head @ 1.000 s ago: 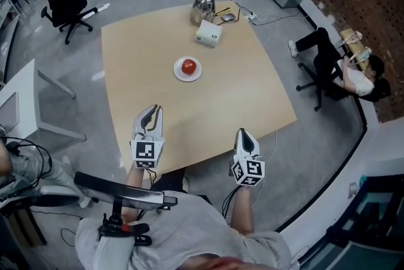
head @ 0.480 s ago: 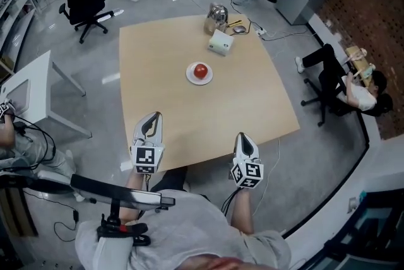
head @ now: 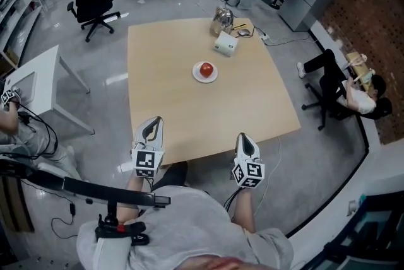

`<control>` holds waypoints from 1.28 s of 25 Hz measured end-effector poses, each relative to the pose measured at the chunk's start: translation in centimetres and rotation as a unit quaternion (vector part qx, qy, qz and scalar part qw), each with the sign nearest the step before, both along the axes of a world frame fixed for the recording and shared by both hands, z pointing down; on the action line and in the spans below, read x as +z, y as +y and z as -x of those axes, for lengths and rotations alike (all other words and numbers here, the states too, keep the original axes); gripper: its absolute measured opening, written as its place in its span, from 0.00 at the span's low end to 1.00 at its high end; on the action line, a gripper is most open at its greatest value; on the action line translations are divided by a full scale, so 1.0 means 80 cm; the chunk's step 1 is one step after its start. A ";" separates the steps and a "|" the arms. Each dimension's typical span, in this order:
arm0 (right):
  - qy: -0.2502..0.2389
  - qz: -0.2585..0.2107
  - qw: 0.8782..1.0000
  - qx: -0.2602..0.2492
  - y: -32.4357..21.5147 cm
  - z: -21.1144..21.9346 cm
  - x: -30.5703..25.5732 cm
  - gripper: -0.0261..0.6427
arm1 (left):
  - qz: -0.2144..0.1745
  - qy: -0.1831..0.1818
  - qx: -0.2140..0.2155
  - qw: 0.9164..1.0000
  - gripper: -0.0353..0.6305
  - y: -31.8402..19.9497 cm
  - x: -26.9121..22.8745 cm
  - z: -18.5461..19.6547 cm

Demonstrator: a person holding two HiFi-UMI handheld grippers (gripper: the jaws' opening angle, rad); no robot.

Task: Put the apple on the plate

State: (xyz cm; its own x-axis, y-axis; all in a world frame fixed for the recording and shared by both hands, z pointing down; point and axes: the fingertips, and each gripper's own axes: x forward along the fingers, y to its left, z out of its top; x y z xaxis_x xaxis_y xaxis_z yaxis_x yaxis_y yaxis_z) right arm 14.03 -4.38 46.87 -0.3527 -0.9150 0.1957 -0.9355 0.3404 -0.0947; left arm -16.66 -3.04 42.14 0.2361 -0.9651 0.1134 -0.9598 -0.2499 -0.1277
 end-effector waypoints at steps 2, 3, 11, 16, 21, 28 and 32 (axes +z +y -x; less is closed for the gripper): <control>0.003 0.001 1.000 -0.003 0.006 0.002 0.001 0.05 | 0.002 -0.001 0.000 1.000 0.08 0.008 0.002 0.002; 0.005 0.002 1.000 -0.004 0.011 0.004 0.000 0.05 | 0.003 -0.003 0.002 1.000 0.08 0.012 0.002 0.004; 0.009 0.007 1.000 -0.005 0.030 0.006 0.013 0.05 | 0.007 -0.001 0.003 1.000 0.08 0.034 0.016 0.012; 0.013 0.007 1.000 -0.006 0.036 0.008 0.011 0.05 | 0.008 -0.001 0.005 1.000 0.08 0.039 0.016 0.011; 0.012 0.005 1.000 -0.005 0.057 0.011 -0.003 0.05 | 0.005 -0.002 0.005 1.000 0.08 0.061 0.002 0.015; 0.011 0.002 1.000 -0.003 0.060 0.009 -0.003 0.05 | 0.001 -0.005 0.006 1.000 0.08 0.066 -0.002 0.013; 0.010 0.002 1.000 -0.005 0.063 0.007 -0.003 0.05 | 0.002 -0.006 0.005 1.000 0.08 0.069 0.000 0.011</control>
State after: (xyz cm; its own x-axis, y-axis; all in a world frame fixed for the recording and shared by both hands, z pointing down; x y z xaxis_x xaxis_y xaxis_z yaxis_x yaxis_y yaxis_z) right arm 13.44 0.66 46.65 -0.3583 -0.9107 0.2054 -0.9336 0.3498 -0.0778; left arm -17.58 2.52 42.11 0.2442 -0.9623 0.1193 -0.9557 -0.2597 -0.1383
